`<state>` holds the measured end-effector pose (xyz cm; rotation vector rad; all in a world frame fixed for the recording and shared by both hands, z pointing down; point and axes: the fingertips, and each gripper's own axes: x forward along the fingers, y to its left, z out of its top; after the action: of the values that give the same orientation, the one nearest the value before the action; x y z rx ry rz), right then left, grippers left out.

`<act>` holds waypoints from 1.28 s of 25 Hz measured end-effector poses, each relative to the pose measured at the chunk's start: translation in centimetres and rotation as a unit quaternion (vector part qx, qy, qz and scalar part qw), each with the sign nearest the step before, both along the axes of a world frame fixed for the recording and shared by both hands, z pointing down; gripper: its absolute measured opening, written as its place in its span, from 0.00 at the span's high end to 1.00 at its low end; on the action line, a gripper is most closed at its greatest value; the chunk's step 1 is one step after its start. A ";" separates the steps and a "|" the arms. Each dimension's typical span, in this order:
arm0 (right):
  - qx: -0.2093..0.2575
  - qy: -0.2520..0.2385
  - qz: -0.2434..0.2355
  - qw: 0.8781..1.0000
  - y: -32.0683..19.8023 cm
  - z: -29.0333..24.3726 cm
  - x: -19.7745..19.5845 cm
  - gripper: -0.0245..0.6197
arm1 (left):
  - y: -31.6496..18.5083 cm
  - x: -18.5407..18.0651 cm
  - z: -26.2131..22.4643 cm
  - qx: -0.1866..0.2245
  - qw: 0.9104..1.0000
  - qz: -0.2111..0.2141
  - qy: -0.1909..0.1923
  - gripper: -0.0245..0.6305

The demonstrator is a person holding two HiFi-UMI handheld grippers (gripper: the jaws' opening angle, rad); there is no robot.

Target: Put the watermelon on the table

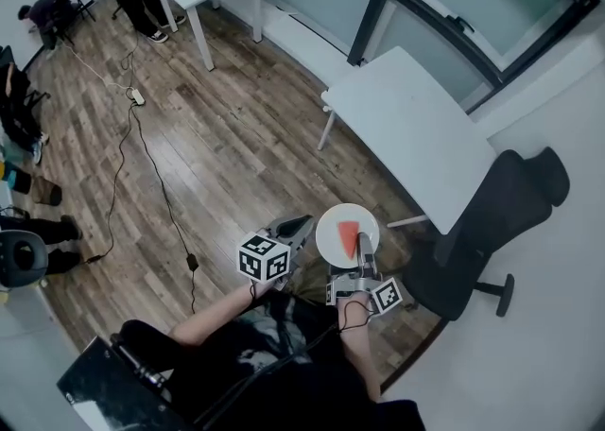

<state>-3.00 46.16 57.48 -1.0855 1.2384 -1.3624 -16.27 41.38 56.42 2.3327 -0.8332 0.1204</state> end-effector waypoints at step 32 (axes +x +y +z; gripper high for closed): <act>0.037 0.027 -0.066 0.997 -40.4 4.1 16.5 0.92 | -38.4 13.3 4.0 0.023 0.995 -0.045 -0.088 0.96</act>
<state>13.45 5.73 61.58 -1.0097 1.4102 -1.3814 -2.96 2.96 60.46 2.3472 -1.0364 0.2733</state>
